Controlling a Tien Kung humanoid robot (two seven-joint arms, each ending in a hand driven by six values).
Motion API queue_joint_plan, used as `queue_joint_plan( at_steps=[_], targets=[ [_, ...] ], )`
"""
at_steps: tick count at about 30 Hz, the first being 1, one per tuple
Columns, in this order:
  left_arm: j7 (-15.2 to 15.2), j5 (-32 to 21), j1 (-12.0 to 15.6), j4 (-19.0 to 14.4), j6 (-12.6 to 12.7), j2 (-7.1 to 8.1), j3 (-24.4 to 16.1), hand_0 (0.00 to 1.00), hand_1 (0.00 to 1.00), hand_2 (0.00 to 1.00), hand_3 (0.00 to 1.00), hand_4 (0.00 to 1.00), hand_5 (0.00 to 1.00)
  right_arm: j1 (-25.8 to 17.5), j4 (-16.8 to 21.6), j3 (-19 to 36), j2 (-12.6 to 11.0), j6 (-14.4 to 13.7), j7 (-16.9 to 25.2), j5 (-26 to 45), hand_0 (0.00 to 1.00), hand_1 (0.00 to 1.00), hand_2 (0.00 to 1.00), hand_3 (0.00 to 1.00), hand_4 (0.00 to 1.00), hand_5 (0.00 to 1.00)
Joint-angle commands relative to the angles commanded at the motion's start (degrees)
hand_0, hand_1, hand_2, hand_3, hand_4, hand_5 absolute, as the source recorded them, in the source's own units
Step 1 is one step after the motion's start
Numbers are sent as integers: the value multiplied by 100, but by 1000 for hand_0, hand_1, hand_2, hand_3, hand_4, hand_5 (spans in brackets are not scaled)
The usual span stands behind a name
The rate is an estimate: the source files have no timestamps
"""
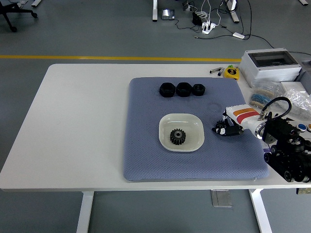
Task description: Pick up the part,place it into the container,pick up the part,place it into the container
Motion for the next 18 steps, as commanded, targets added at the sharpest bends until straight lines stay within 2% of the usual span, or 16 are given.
queue_joint_plan(
  at_steps=[1,6,7,12,13,18],
  targets=[
    [2,9,4,-1,-2,1,-5,705,714,751,654,674,673,-2,4,6,1,38,-16,-11,2,68,201,375,825,644],
    [-1,6,10,-3,-7,7,4,705,714,751,654,674,673,-12,43,82,-15,117,-82,-63,2,68,201,375,825,644],
    [-1,6,8,-3,-8,8,3,705,714,750,654,674,674,-9,56,98,-24,128,-97,-79,2,112,250,430,837,642],
    [-10,-18,-1,-2,-8,11,22,705,714,750,654,674,674,0,77,149,-53,147,-144,-97,2,112,250,430,837,642],
    [-10,-21,-3,-2,-8,10,23,705,714,750,655,675,674,1,78,157,-57,150,-153,-102,42,178,338,458,839,641],
    [-13,-30,-8,-2,-9,9,31,705,714,750,655,675,674,2,76,180,-75,175,-196,-131,42,178,338,458,839,641]
  ],
)
